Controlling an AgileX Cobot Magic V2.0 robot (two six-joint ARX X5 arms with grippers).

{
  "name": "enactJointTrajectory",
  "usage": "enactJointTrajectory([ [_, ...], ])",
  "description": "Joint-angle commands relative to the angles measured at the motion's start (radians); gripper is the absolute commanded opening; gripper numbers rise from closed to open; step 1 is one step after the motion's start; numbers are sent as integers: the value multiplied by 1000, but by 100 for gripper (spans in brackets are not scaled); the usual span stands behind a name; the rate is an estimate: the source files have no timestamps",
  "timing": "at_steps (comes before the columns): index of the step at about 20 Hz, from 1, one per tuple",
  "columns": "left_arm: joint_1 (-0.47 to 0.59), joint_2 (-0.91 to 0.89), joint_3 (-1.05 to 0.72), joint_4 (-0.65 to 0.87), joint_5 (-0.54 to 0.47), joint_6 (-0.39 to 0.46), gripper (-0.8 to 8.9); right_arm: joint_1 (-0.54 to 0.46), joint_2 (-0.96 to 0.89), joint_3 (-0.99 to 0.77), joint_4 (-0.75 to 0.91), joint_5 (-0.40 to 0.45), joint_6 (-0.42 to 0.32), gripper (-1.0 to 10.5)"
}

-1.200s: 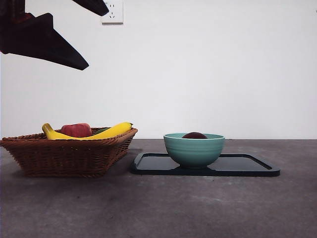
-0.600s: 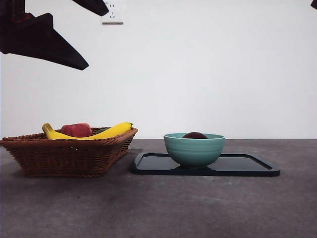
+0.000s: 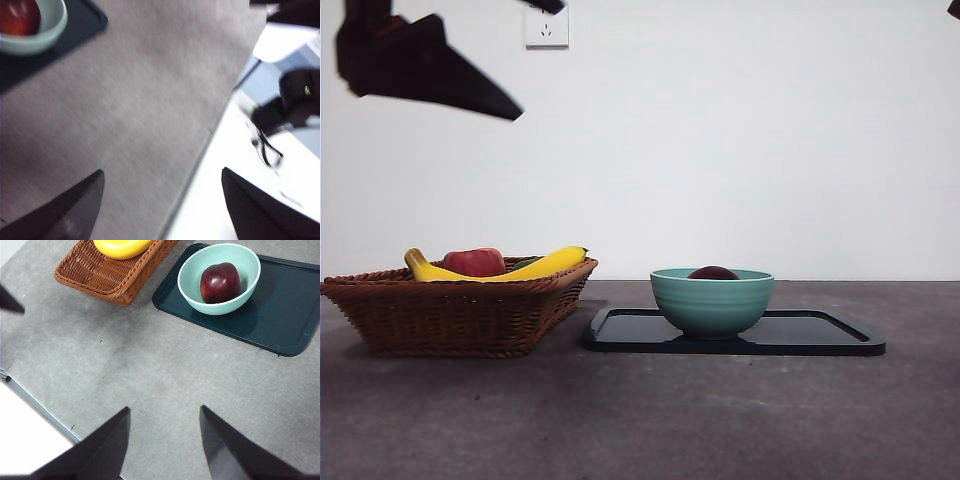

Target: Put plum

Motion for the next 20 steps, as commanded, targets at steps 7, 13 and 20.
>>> enactJointTrajectory([
  [7,-13,364,433,-8,-144,27,408,5,5,9,10,-3,0,221],
  [13,-17,693,705,0,-196,121,407,5,5,9,10,-3,0,221],
  [20,-22,939,804,54,-246,261,406,5,5,9,9,-3,4,221],
])
